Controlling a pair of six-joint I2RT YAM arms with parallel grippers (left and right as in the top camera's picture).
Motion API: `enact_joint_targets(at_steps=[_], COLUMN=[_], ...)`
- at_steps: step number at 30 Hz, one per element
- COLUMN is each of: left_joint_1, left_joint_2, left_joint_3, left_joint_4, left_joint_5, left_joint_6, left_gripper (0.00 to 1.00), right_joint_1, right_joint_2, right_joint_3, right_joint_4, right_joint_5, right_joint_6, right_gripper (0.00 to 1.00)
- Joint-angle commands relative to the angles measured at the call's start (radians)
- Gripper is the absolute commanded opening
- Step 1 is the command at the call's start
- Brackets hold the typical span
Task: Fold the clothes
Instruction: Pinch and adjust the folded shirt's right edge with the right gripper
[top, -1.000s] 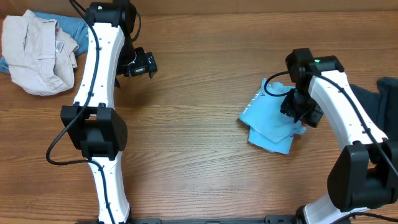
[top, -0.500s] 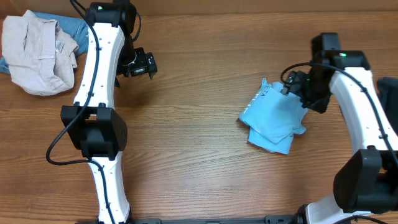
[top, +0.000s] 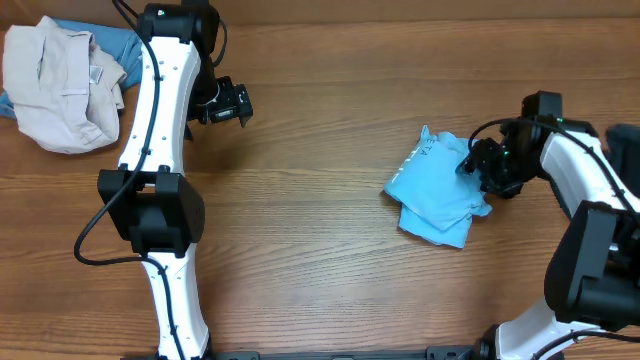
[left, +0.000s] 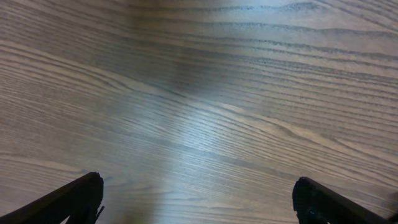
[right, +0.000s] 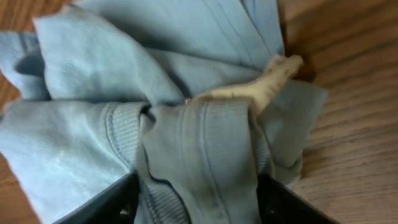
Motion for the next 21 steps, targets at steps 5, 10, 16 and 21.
enact_joint_targets(at_steps=[5,10,16,21], left_joint_1=[-0.002,-0.002,-0.002,-0.003], left_joint_2=[-0.030,-0.030,-0.030,-0.030], left_joint_3=[-0.005,-0.005,-0.005,-0.005], left_joint_4=[-0.002,-0.002,-0.002,-0.001], left_joint_5=[-0.010,-0.010,-0.010,-0.010], left_joint_6=[0.022,0.022,0.022,0.022], left_gripper=[1.00,1.00,1.00,1.00], right_joint_1=[-0.001,-0.001,0.004,0.045], right_joint_2=[-0.005,-0.031,-0.039,-0.039], right_joint_3=[0.063,0.262,0.279,0.279], right_joint_4=[-0.107,-0.350,-0.554,-0.664], right_joint_5=[-0.014,0.039,0.023,-0.085], right_joint_6=[0.047,0.043,0.043,0.053], right_gripper=[0.08,0.08,0.07,0.04])
